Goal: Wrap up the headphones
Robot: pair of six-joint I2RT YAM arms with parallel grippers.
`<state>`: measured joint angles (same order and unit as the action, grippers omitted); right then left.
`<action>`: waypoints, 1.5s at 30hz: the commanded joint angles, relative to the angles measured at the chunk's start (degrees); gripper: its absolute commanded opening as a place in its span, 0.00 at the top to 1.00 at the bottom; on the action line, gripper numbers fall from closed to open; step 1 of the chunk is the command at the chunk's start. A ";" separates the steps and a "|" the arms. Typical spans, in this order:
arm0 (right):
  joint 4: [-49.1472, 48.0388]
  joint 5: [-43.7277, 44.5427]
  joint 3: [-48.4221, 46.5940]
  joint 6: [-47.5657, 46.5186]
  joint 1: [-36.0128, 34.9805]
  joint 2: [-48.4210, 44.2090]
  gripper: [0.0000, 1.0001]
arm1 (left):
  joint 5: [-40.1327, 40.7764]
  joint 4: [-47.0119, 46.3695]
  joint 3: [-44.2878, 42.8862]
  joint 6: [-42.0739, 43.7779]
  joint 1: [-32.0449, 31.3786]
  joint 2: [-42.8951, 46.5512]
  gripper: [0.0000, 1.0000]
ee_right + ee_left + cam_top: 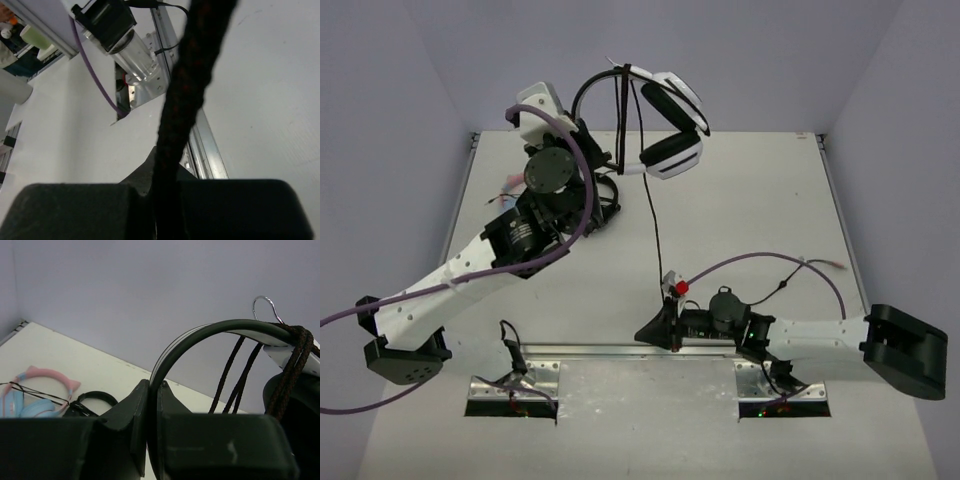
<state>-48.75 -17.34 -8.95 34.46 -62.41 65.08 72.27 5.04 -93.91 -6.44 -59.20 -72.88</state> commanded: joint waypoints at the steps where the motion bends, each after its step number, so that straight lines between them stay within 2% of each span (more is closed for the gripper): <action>1: 6.18 11.59 -5.01 -4.90 -8.03 -5.30 0.99 | 4.02 -2.58 -4.35 -5.25 3.29 -0.06 1.00; 2: 13.09 13.98 -6.59 -6.23 -10.34 -7.40 0.99 | 3.32 -1.88 -4.61 -6.56 4.95 -1.02 1.00; 4: 20.50 20.90 -12.12 -9.83 -17.43 -8.82 0.99 | 2.88 1.63 -7.24 -7.62 6.81 -2.78 1.00; 5: 27.93 23.38 -14.14 -10.72 -19.48 -9.18 0.99 | 2.88 3.47 -8.82 -8.06 8.56 -5.40 1.00; 6: 31.75 25.32 -18.60 -11.51 -23.16 -9.01 0.99 | 2.09 8.79 -12.14 -10.59 9.53 -6.73 1.00; 8: 41.13 28.66 -23.02 -12.92 -25.47 -7.35 0.99 | -2.28 14.45 -14.80 -16.73 12.77 -10.60 0.99; 10: 48.44 30.69 -31.44 -14.67 -28.46 -5.33 0.99 | -3.01 20.51 -16.91 -19.21 14.02 -13.93 1.00; 11: 50.84 31.22 -31.48 -15.38 -29.51 -5.31 0.99 | -3.19 20.54 -16.92 -20.27 14.28 -14.74 1.00; 14: 59.28 32.02 -39.98 -18.28 -32.33 -2.25 0.99 | -7.03 23.79 -12.63 -26.23 16.39 -14.84 1.00; 19: 71.92 39.04 -54.13 -22.23 -35.76 -1.44 0.99 | -6.27 17.56 3.53 -27.05 16.57 -9.49 1.00; 20: 73.52 40.01 -55.90 -22.85 -35.85 -1.97 0.99 | -6.70 16.51 9.39 -26.70 16.57 -8.51 1.00; 22: 78.17 44.75 -61.78 -25.39 -35.85 -3.20 0.99 | -6.97 11.06 16.09 -25.38 16.57 -5.28 0.99; 23: 79.76 45.90 -63.80 -26.80 -35.85 -3.29 0.99 | -11.75 2.26 24.13 -20.68 16.57 -3.86 1.00; 25: 84.58 51.32 -70.48 -31.18 -35.76 -2.51 0.99 | -18.89 -9.21 32.44 -12.32 15.79 -0.79 1.00; 28: 86.28 58.19 -77.26 -38.19 -35.59 -2.41 0.99 | -20.84 -13.72 42.29 -11.85 12.27 0.80 1.00; 30: 86.63 60.49 -82.09 -42.08 -35.23 -2.68 0.99 | -24.80 -20.31 49.83 -10.00 9.81 1.43 1.00; 32: 87.42 65.05 -86.91 -44.47 -35.06 -2.33 0.99 | -30.24 -26.36 53.64 -6.41 6.92 1.60 1.00; 34: 88.82 69.26 -89.30 -47.98 -35.06 -2.06 0.99 | -31.48 -28.76 56.81 -2.82 2.54 0.29 1.00; 36: 90.14 72.53 -90.37 -49.74 -34.88 -2.41 0.99 | -31.57 -28.16 57.95 -3.22 0.58 -0.07 1.00; 40: 87.79 76.22 -82.57 -49.75 -34.71 -9.07 0.99 | -39.99 -28.24 62.86 -7.44 -1.61 7.82 1.00; 41: 86.64 77.36 -77.32 -49.84 -34.62 -12.83 0.99 | -40.45 -27.37 63.23 -7.80 -2.23 10.02 1.00; 45: 86.80 79.30 -68.14 -47.65 -34.71 -17.79 0.99 | -43.17 -18.33 61.92 -8.41 -5.30 21.36 1.00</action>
<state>43.09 55.70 -81.21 -11.40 -89.86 51.11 33.06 -14.17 -30.15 -13.26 -62.48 -58.39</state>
